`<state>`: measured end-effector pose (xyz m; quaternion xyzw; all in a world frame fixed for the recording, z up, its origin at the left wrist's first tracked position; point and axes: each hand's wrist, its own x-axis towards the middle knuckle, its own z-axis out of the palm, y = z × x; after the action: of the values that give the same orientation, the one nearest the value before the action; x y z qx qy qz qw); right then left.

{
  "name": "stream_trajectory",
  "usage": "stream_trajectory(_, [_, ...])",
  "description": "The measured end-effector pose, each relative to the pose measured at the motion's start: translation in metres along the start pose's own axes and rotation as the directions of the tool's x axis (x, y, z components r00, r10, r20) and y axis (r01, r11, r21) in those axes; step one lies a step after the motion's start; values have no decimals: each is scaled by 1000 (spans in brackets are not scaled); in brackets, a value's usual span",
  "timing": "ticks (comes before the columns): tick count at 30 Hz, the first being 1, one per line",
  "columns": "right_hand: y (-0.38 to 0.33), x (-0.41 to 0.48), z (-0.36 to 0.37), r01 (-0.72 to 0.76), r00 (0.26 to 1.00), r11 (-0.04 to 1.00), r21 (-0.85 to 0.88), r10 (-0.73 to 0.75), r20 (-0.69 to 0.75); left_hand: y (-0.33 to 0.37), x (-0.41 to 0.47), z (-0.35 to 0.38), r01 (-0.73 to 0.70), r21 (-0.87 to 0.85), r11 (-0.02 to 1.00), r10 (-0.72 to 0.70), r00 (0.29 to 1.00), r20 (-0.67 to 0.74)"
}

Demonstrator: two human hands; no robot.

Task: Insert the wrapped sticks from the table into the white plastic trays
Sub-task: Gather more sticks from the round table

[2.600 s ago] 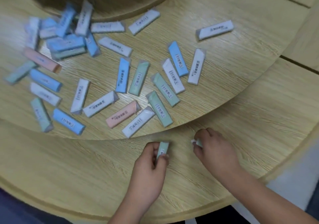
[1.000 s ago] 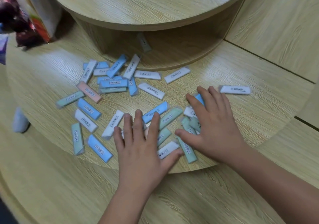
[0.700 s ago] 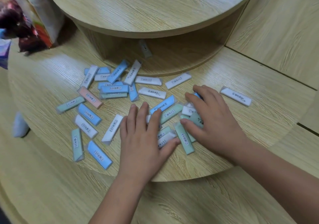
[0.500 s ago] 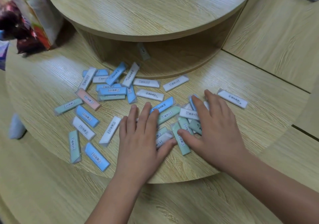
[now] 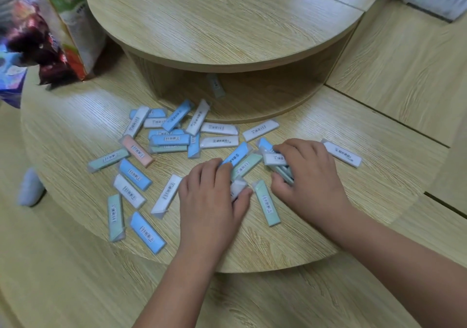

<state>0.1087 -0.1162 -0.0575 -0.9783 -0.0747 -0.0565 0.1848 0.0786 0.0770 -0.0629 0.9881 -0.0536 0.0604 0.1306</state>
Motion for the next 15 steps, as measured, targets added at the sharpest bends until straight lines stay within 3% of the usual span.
stream_trajectory(10, [1, 13, -5, 7, 997, 998, -63, -2, 72, 8, 21, -2, -9, 127, 992, 12, 1000, -24])
stream_trajectory(15, [-4, 18, -3, -56, 998, 997, -53, 58, 26, 11, 26, 1, -35, 141, 989, 39, 999, -27])
